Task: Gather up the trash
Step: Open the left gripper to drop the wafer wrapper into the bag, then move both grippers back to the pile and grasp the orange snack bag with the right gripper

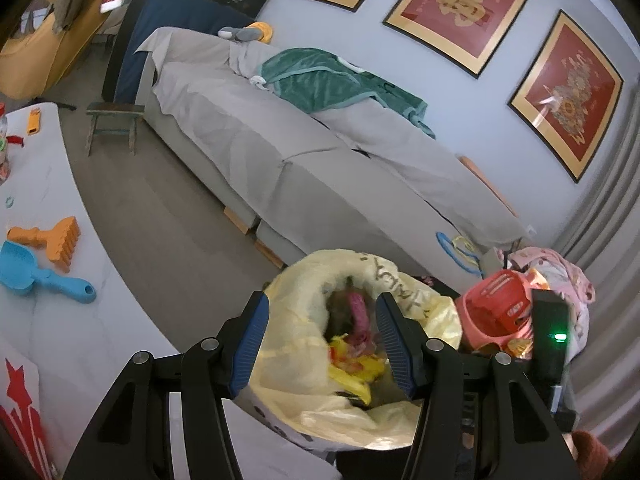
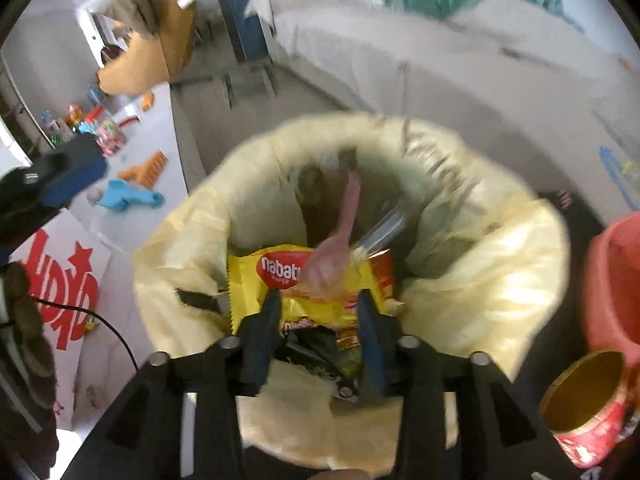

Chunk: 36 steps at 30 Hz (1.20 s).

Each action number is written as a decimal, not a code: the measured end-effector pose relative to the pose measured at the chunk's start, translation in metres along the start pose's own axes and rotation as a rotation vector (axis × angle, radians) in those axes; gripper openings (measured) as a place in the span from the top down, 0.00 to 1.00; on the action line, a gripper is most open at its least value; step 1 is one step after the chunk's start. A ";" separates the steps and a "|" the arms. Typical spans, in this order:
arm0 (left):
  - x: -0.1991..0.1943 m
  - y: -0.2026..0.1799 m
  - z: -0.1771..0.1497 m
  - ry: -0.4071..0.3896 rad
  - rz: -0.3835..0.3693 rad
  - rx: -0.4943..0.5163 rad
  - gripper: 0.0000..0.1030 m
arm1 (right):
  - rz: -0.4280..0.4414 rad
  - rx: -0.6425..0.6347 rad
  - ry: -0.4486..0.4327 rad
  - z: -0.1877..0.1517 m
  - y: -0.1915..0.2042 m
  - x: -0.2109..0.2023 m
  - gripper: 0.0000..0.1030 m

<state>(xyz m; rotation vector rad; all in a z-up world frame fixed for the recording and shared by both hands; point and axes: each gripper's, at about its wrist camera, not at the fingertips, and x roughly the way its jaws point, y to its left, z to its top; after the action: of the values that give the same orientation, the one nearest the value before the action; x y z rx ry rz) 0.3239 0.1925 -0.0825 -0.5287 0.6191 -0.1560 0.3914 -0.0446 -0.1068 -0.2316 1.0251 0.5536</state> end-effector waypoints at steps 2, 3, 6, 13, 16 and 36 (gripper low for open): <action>-0.001 -0.012 -0.002 0.003 -0.006 0.013 0.45 | -0.030 0.001 -0.061 -0.006 -0.003 -0.023 0.60; -0.002 -0.016 -0.002 0.003 -0.008 0.017 0.45 | -0.034 0.007 -0.090 -0.009 -0.006 -0.034 0.60; -0.003 -0.037 -0.008 0.009 -0.023 0.039 0.45 | -0.042 0.045 -0.158 -0.022 -0.018 -0.063 0.60; 0.014 -0.102 -0.033 0.083 -0.088 0.136 0.45 | -0.068 0.171 -0.296 -0.073 -0.071 -0.136 0.60; 0.029 -0.135 -0.051 0.144 -0.130 0.181 0.45 | -0.146 0.216 -0.354 -0.103 -0.095 -0.170 0.60; 0.129 -0.310 -0.185 0.521 -0.343 0.478 0.45 | -0.301 0.598 -0.385 -0.283 -0.221 -0.233 0.60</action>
<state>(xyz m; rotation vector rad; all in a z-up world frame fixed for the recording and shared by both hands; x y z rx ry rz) 0.3236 -0.1891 -0.1157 -0.1178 0.9593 -0.7635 0.2069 -0.4295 -0.0671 0.2433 0.7206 -0.0010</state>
